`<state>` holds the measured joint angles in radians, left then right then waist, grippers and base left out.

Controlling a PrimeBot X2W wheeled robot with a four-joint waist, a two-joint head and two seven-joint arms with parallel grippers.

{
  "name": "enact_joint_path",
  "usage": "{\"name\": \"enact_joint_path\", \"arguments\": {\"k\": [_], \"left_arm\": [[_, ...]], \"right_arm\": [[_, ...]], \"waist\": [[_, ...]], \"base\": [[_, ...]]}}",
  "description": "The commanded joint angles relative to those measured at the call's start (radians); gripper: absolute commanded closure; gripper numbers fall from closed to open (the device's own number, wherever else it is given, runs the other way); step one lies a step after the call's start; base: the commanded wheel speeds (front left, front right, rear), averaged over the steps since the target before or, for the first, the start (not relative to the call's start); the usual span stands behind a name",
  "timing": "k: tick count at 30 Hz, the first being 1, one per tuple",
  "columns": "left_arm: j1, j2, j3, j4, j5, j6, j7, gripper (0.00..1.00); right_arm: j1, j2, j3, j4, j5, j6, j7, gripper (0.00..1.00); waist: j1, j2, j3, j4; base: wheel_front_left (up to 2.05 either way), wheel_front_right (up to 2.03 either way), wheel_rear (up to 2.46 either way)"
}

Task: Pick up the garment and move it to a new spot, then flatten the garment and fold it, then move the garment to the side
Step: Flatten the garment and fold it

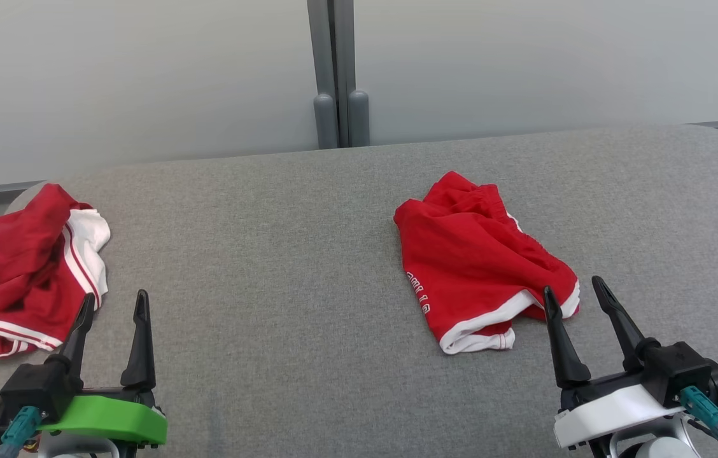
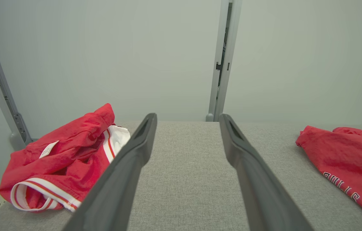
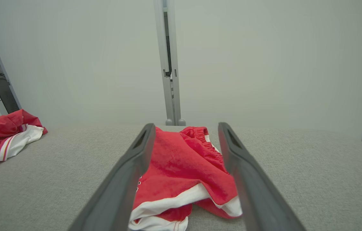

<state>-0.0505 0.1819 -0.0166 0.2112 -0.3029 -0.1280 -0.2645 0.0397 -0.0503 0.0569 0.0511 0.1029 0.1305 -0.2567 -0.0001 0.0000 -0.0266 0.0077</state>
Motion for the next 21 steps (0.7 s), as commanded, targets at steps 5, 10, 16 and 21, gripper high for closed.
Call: {"name": "enact_joint_path", "arguments": {"k": [5, 10, 16, 21], "left_arm": [[0.013, -0.001, 0.003, 0.003, 0.014, -0.004, 0.000, 0.00], [0.015, -0.004, 0.006, 0.004, 0.012, -0.004, 0.000, 0.00], [0.016, -0.005, 0.011, 0.004, 0.011, -0.004, 0.000, 0.00], [0.017, -0.006, 0.013, 0.002, 0.013, -0.004, 0.000, 0.00]], "right_arm": [[0.014, -0.001, -0.005, 0.003, 0.001, 0.001, -0.002, 0.00], [0.014, 0.000, -0.006, 0.004, 0.002, 0.001, -0.002, 0.00], [0.014, 0.000, -0.006, 0.007, 0.005, 0.001, -0.001, 0.00], [0.013, 0.000, -0.006, 0.006, 0.005, 0.001, -0.001, 0.00]], "waist": [[0.0001, 0.0000, 0.000, 0.003], [0.0001, 0.0000, 0.000, 0.005], [0.0001, 0.0000, -0.001, 0.005], [0.0001, 0.0000, -0.001, 0.004]], "base": [[0.00, 0.00, 0.00], [0.00, 0.00, 0.00], [0.00, 0.00, 0.00], [0.00, 0.00, 0.00]]}}
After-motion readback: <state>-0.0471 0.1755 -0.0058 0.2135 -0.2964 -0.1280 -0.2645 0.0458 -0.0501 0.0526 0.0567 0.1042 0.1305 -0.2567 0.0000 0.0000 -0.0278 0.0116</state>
